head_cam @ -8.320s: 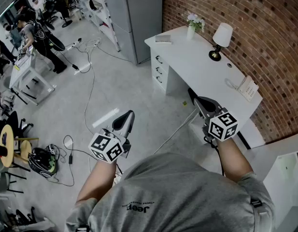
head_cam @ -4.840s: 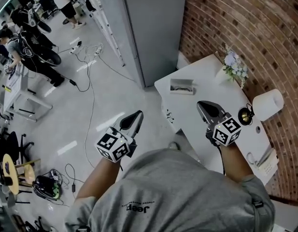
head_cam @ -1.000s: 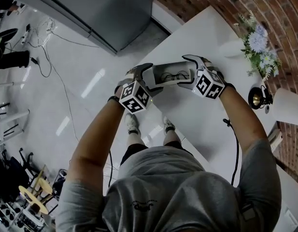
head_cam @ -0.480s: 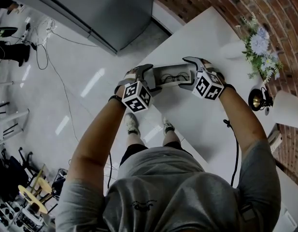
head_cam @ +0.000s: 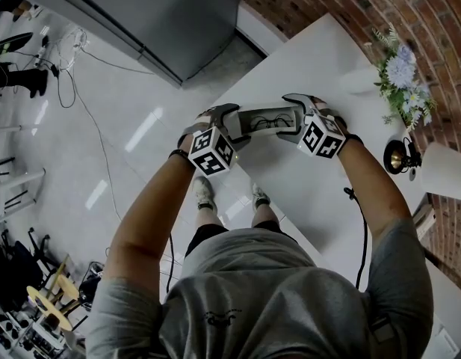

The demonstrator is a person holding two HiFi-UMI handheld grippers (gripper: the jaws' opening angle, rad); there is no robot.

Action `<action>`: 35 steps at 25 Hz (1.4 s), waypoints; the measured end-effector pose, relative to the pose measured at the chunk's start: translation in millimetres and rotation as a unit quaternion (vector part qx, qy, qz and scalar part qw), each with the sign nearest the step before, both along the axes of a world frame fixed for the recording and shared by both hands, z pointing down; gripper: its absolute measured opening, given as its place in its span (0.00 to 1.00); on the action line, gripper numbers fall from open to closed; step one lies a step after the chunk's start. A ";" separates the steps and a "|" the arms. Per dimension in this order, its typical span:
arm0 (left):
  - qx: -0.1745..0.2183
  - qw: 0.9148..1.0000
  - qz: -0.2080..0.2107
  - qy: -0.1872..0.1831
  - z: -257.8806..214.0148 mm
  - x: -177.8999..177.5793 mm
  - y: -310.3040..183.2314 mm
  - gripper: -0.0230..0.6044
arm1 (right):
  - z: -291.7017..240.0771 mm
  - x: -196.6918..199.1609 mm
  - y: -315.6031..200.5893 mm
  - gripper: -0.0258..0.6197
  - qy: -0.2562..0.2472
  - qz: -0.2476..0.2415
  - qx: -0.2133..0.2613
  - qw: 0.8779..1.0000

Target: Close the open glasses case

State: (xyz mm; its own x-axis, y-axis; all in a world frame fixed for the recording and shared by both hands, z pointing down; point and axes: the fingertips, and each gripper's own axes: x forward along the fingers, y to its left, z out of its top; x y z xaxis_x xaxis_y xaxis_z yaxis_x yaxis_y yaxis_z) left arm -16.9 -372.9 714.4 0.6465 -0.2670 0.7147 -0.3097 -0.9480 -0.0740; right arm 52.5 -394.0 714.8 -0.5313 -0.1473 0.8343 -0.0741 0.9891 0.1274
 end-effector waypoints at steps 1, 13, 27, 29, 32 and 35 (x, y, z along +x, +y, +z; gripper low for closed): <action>0.003 1.000 -0.002 -0.001 -0.5 -0.6 0.7 0.64 | -0.4 -0.4 0.6 0.71 0.000 0.000 0.002 1.000; 0.033 0.999 -0.012 -0.012 -8.8 -5.7 4.6 0.47 | -4.8 -0.5 10.5 0.59 0.002 0.015 0.039 0.999; 0.015 0.999 0.010 -0.028 -3.8 -1.1 30.3 0.30 | 4.5 2.6 33.2 0.52 0.030 -0.001 0.042 0.999; 0.011 1.000 0.008 -0.026 -4.3 -1.0 30.0 0.30 | 4.5 2.6 32.5 0.52 0.032 0.003 0.042 0.999; 0.009 1.000 0.004 -0.027 -4.7 -1.2 29.9 0.30 | 4.4 1.9 32.2 0.53 0.033 0.008 0.043 0.999; 0.008 1.000 0.002 -0.029 -4.8 -1.0 30.2 0.30 | 4.4 1.4 32.7 0.53 0.037 0.009 0.041 0.998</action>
